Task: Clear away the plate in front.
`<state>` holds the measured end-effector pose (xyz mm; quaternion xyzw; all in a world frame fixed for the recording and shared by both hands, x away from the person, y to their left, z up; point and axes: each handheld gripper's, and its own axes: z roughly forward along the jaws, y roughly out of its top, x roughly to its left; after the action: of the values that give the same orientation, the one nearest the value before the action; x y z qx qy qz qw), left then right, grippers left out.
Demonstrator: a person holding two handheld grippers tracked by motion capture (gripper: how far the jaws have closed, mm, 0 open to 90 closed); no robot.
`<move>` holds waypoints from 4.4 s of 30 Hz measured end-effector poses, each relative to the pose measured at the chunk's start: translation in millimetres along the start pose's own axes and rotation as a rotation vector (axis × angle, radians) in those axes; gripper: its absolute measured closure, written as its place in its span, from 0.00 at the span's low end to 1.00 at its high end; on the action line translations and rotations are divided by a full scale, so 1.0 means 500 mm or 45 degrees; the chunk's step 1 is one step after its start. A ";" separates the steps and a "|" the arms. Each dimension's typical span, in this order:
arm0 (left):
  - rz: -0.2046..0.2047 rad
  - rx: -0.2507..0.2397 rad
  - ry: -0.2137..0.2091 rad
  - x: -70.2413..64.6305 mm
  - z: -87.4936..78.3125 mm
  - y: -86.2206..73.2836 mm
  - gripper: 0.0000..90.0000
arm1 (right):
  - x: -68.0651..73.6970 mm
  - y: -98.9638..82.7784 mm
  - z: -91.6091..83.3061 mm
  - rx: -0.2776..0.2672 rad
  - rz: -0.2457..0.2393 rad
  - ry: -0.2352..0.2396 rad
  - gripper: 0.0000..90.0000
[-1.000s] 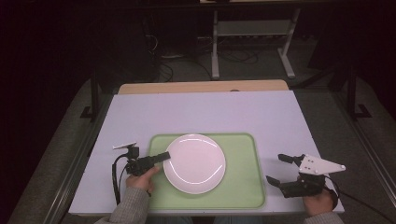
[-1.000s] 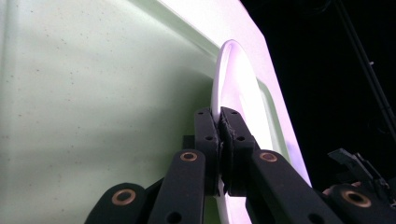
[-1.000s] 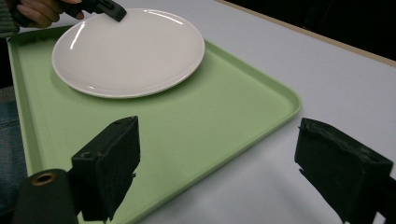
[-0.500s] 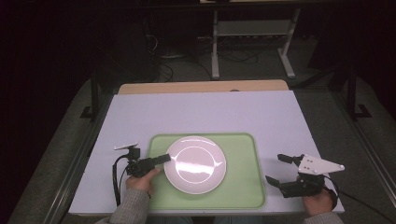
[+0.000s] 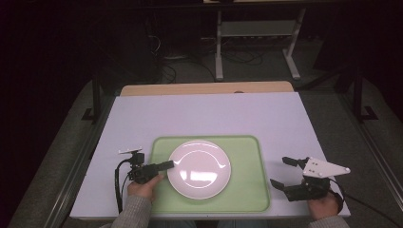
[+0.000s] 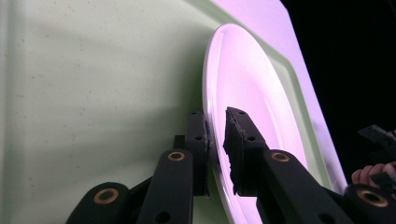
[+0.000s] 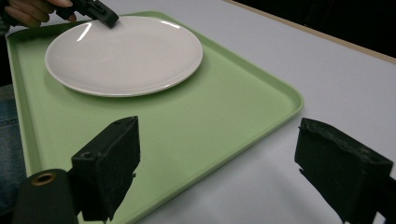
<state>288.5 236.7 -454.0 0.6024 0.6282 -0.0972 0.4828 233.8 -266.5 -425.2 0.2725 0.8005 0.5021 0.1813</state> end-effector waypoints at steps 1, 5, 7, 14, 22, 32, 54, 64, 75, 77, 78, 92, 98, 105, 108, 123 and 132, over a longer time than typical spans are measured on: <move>0.005 0.001 0.002 0.000 0.000 -0.001 0.87 | 0.000 0.000 0.000 0.000 0.000 0.000 0.15; 0.015 0.011 0.005 -0.002 0.002 -0.002 0.86 | 0.000 0.000 -0.001 -0.002 -0.001 -0.001 0.15; 0.015 0.010 0.006 -0.002 0.002 -0.002 0.86 | 0.000 0.000 -0.001 -0.002 -0.002 0.000 0.15; 0.025 0.016 0.021 -0.004 0.006 -0.003 0.84 | -0.001 0.000 -0.001 -0.003 -0.002 -0.001 0.15; 0.036 0.029 0.021 -0.005 0.008 -0.003 0.84 | 0.000 0.000 -0.001 -0.005 -0.001 0.000 0.15; 0.084 0.049 0.033 -0.013 0.015 0.001 0.83 | 0.000 0.000 -0.002 -0.009 -0.002 0.000 0.15; 0.173 0.010 0.029 -0.021 -0.020 0.027 0.81 | -0.001 0.000 -0.001 -0.003 0.000 -0.003 0.15; 0.312 -0.037 0.027 -0.033 -0.047 0.034 0.80 | -0.002 -0.002 -0.002 -0.007 0.017 -0.014 0.15; 0.422 -0.089 0.059 -0.020 -0.085 0.039 0.77 | -0.003 -0.004 0.001 0.014 0.024 -0.022 0.15; 0.446 -0.101 0.068 -0.018 -0.090 0.039 0.76 | -0.004 -0.004 0.001 0.013 0.025 -0.023 0.15; 0.446 -0.101 0.068 -0.018 -0.090 0.039 0.75 | -0.004 -0.004 0.001 0.013 0.025 -0.023 0.15; 0.653 -0.157 0.164 -0.006 -0.109 0.020 0.63 | -0.004 -0.005 0.003 0.020 0.030 -0.024 0.15; 0.818 -0.215 0.194 -0.022 -0.120 0.012 0.56 | -0.005 -0.006 0.003 0.021 0.030 -0.023 0.15; 0.985 -0.262 0.179 -0.019 -0.132 0.009 0.47 | -0.005 -0.006 0.002 0.027 0.029 -0.022 0.15; 1.004 -0.292 0.167 -0.017 -0.139 0.011 0.43 | -0.007 -0.007 0.001 0.028 0.026 -0.025 0.15; 1.103 -0.339 0.247 0.000 -0.157 0.017 0.30 | -0.014 -0.011 -0.003 0.048 0.062 -0.039 0.15; 1.100 -0.314 0.244 0.007 -0.152 0.019 0.28 | -0.016 -0.012 -0.003 0.054 0.070 -0.044 0.15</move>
<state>260.1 294.8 -413.1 0.7533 0.3681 0.2447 0.4869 237.7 -274.6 -430.1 0.3068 0.7999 0.4850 0.1755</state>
